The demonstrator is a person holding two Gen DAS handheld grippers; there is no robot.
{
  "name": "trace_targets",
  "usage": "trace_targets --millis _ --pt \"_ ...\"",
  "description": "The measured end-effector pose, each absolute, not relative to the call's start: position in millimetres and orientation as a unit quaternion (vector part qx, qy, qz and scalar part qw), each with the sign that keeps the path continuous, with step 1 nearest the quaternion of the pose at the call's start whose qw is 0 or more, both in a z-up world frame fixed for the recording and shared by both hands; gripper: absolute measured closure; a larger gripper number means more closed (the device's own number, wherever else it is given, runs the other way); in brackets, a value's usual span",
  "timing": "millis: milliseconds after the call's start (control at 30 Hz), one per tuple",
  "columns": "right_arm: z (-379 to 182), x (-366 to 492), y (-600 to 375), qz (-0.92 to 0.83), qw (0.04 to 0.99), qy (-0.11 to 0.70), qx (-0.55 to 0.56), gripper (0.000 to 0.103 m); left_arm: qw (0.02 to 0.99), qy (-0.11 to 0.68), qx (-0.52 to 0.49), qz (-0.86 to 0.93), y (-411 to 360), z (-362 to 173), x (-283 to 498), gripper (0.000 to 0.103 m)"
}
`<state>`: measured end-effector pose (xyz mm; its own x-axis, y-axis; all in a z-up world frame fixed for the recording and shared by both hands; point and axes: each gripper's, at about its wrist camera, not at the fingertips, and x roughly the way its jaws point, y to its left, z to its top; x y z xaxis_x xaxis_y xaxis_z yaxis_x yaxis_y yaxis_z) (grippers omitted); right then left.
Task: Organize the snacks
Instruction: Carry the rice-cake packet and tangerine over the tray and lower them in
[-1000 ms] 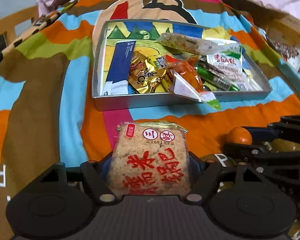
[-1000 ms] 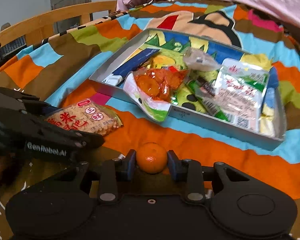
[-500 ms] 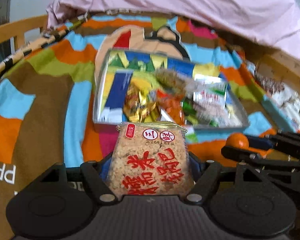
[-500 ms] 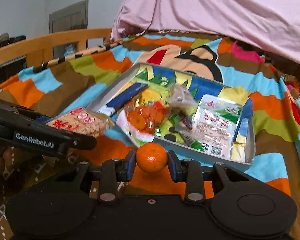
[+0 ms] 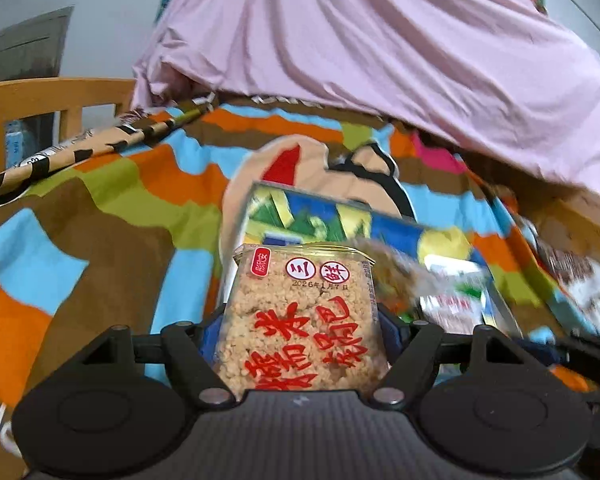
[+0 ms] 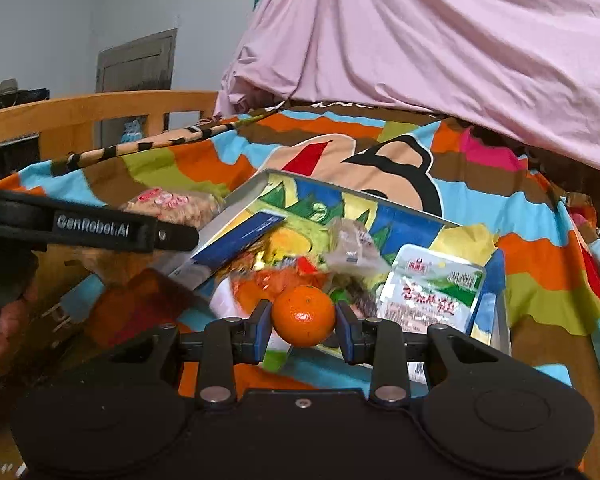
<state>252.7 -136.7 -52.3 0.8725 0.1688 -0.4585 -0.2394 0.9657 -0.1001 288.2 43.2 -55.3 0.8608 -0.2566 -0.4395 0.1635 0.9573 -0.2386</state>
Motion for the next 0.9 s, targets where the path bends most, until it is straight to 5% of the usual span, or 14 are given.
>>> trace_targets --millis 900 --pt "-97 322 -145 0.055 0.961 0.268 -0.043 0.067 0.958 0.246 -0.088 -0.116 16 -87 381 0.026"
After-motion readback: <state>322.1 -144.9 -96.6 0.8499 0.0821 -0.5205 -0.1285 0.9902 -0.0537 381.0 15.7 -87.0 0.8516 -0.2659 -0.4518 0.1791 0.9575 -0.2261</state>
